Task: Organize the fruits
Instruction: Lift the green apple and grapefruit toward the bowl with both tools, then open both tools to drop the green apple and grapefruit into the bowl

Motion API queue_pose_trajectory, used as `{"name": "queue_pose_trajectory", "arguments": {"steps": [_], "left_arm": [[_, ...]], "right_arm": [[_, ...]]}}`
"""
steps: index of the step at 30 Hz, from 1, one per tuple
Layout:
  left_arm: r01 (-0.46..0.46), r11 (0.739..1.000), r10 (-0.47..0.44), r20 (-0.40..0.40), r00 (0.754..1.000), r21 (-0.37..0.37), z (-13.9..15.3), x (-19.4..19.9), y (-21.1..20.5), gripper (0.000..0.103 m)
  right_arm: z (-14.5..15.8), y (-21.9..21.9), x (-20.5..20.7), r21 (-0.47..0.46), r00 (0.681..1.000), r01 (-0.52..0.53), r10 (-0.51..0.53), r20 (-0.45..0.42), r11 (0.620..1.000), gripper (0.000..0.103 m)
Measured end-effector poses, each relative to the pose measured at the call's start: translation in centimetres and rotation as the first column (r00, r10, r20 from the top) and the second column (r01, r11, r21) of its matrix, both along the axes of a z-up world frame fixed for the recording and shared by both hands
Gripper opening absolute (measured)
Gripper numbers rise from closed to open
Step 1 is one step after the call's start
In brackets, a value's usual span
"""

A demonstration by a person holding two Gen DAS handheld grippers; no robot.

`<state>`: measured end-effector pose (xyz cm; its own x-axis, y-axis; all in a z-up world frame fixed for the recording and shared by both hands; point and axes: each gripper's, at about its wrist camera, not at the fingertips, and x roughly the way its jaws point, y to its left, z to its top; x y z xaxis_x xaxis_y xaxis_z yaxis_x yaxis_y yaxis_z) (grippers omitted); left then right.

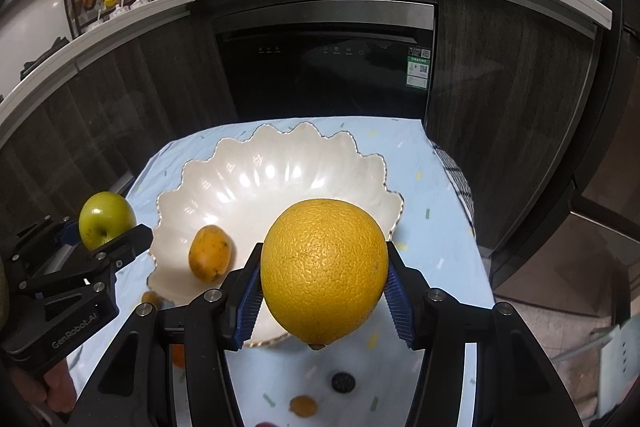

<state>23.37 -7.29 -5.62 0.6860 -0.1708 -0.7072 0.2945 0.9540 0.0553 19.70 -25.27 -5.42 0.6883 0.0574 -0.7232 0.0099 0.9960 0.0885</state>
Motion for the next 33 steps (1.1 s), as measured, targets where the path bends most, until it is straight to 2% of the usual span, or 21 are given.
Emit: {"name": "queue_pose_trajectory", "arguments": {"steps": [19,33], "left_arm": [[0.009,1.0,-0.008,-0.036,0.999,0.016,-2.8,6.8,-1.6,0.049],[0.031,0.999,-0.029,-0.067,0.997,0.034,-4.6,9.4,-2.1,0.049]], "right_arm": [[-2.0,-1.2,5.2,-0.007,0.998,0.053,-0.053,-0.043,0.999,0.055],[-3.4,-1.1,7.4,-0.01,0.994,0.074,-0.075,-0.077,0.997,0.056]]}}
